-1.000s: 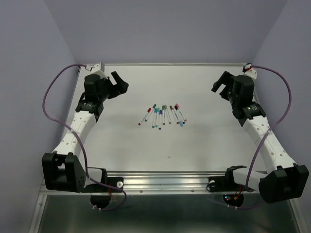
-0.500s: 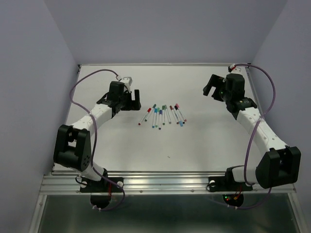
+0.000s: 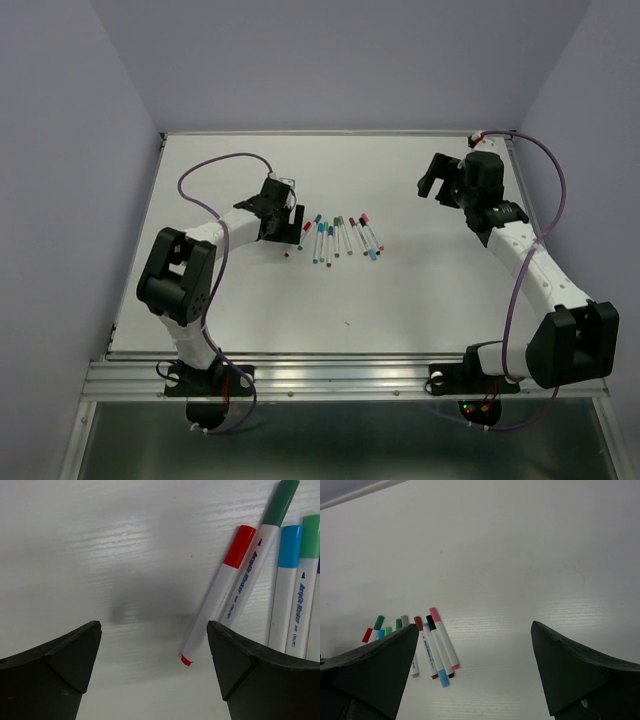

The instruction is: Open the pen caps

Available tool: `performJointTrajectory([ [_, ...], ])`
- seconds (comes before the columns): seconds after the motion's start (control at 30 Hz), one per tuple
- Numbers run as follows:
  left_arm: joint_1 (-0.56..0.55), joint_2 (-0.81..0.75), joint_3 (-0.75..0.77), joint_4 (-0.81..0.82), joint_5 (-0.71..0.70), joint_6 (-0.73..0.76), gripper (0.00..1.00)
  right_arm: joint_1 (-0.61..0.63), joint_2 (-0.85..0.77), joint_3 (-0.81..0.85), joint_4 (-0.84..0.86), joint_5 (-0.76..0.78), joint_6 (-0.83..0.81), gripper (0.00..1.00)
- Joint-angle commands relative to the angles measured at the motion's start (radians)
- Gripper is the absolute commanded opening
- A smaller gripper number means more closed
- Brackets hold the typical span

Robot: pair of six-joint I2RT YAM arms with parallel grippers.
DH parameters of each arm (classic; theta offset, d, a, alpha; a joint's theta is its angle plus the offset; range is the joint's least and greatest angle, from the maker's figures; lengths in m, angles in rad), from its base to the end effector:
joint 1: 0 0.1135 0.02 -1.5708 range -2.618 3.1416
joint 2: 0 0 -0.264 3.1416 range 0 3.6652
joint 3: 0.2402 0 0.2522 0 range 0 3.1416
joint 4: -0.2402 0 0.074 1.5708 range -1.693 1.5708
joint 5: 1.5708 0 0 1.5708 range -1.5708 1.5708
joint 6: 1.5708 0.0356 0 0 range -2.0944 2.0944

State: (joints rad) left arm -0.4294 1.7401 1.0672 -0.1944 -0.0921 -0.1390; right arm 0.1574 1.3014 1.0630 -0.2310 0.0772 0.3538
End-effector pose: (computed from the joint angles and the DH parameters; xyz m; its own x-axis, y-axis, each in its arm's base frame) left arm 0.3325 -0.1487 0.1845 -0.7366 0.1856 -0.6504 0.2609 0.9651 -0.0202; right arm 0.2963 0.0442 0.3189 -0.4497 0.2784 -0.8487 0.0719 0.9584 0.2763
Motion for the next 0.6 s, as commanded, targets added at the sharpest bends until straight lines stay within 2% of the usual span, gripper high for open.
performJointTrajectory([
  [0.0, -0.046, 0.01, 0.06, -0.027, -0.086, 0.003, 0.99, -0.001, -0.022, -0.005, 0.044, -0.002, -0.019, 1.0],
  [0.37, -0.054, 0.019, 0.051, -0.022, -0.072, -0.008, 0.99, -0.001, -0.027, -0.006, 0.044, 0.003, -0.021, 1.0],
  [0.57, -0.055, 0.058, 0.051, -0.016, -0.047, -0.007, 0.89, -0.001, -0.03, -0.006, 0.044, 0.009, -0.022, 1.0],
])
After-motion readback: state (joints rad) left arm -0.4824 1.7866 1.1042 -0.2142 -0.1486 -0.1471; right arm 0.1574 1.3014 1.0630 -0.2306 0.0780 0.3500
